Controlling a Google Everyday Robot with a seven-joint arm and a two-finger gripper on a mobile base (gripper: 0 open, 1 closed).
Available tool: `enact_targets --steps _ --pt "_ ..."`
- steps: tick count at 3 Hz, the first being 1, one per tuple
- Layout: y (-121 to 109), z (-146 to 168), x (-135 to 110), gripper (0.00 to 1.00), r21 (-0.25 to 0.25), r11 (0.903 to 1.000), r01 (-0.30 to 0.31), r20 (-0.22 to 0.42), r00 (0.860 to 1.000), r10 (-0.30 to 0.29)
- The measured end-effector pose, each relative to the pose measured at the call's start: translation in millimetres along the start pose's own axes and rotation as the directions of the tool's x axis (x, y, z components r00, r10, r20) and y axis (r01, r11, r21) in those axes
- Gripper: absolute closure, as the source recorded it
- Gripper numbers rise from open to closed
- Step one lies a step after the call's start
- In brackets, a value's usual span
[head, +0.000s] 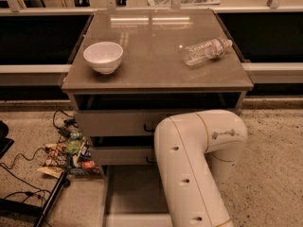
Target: Open bottom drawer
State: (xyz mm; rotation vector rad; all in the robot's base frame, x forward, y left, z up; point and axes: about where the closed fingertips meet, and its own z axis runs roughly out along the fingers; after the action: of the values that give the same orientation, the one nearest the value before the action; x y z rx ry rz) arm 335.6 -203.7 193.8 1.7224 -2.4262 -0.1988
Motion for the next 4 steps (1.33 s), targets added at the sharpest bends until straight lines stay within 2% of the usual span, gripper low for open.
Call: enact_targets --steps 1,2,3,4 --pt "11.1 1.1 3.3 1.00 -0.018 0.9998 -0.007 -0.005 1.000 0.007" --pt "12.0 1.9 3.6 0.82 -0.020 0.9998 -0.007 -0.006 1.000 0.007" --pt "12.8 2.6 3.7 0.59 -0.022 0.9997 -0.007 -0.006 1.000 0.007" --pt "13.9 3.5 4.0 0.28 -0.024 0.9997 -0.007 -0.007 1.000 0.007"
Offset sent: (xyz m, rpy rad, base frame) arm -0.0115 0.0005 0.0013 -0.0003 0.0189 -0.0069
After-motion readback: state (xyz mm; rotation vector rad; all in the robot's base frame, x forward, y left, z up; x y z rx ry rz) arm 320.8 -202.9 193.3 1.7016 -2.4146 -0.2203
